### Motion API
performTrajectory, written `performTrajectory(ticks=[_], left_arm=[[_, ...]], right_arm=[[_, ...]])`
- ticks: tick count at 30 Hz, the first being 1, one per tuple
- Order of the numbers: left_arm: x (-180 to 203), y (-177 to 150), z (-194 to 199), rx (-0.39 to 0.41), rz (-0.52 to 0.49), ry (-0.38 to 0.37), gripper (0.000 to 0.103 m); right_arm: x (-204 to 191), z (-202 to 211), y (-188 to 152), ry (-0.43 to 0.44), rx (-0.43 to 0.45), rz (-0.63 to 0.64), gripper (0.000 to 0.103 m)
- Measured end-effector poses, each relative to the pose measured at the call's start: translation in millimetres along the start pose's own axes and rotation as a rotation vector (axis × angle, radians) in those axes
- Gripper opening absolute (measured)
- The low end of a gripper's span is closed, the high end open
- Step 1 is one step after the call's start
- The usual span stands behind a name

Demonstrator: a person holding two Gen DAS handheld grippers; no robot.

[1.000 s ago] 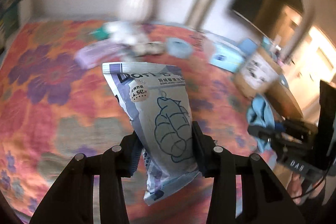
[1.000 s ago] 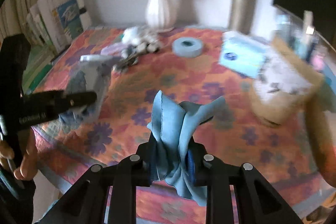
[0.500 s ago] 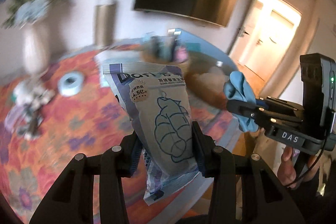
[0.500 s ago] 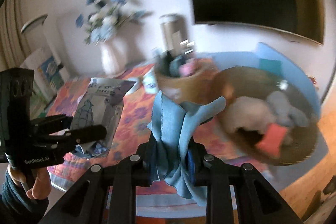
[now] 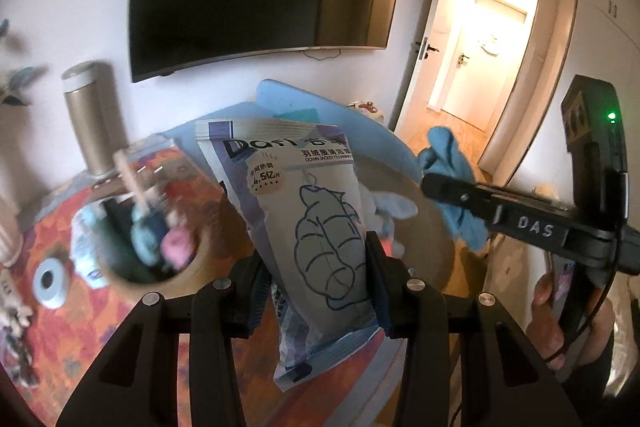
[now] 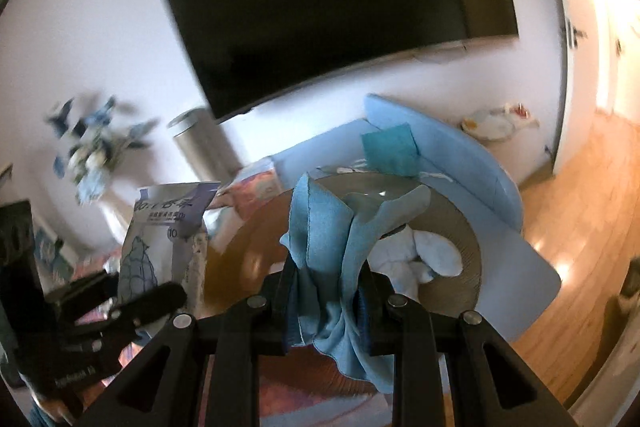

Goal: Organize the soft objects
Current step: 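Carry the Dafi bag and teal cloth to the woven basket and release both, then return both grippers to the bed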

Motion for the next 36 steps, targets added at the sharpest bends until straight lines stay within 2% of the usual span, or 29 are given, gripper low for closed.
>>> performTrajectory(ticks=[7, 8, 9, 10, 11, 12, 13, 17, 24, 30, 36], left_arm=[[-3, 29, -41, -0.007, 0.033, 0.032, 0.041], [-4, 31, -46, -0.007, 0.032, 0.041, 0.041], [-6, 33, -50, -0.005, 0.033, 0.052, 0.043], [-8, 35, -54, -0.005, 0.034, 0.066, 0.056], [-10, 35, -56, -0.009, 0.041, 0.076, 0.064], [-11, 35, -56, -0.003, 0.048, 0.07, 0.075], [-10, 35, -57, 0.002, 0.05, 0.059, 0.079], [-5, 29, -53, -0.014, 0.03, 0.035, 0.079], [-9, 10, -10, 0.014, 0.007, 0.025, 0.079], [-33, -11, 30, 0.032, 0.048, 0.046, 0.079], [-78, -35, 74, 0.062, 0.127, 0.095, 0.079]], right_arm=[[25, -48, 24, 0.027, -0.072, -0.109, 0.023], [26, -55, 26, 0.039, -0.084, -0.12, 0.027], [28, -61, 28, 0.052, -0.095, -0.133, 0.038], [30, -67, 29, 0.068, -0.109, -0.15, 0.048], [33, -70, 29, 0.08, -0.112, -0.168, 0.065], [36, -71, 28, 0.082, -0.107, -0.176, 0.069], [38, -71, 27, 0.079, -0.105, -0.177, 0.069], [44, -67, 20, 0.067, -0.117, -0.176, 0.069], [28, -38, 7, 0.077, -0.093, -0.17, 0.069], [-27, -19, -12, 0.131, -0.093, -0.08, 0.069], [-109, -12, -35, 0.197, -0.129, 0.108, 0.069]])
Point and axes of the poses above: each gripper's, at about its wrist camera, not at the fingertips, and z roughly against the way its jaws point, x to its right, y to its top, the point moved 7 cm from there along -z, roughly the way its jaws point, and after that the axes turned 6 degrees about z, right-handed, at the moved point
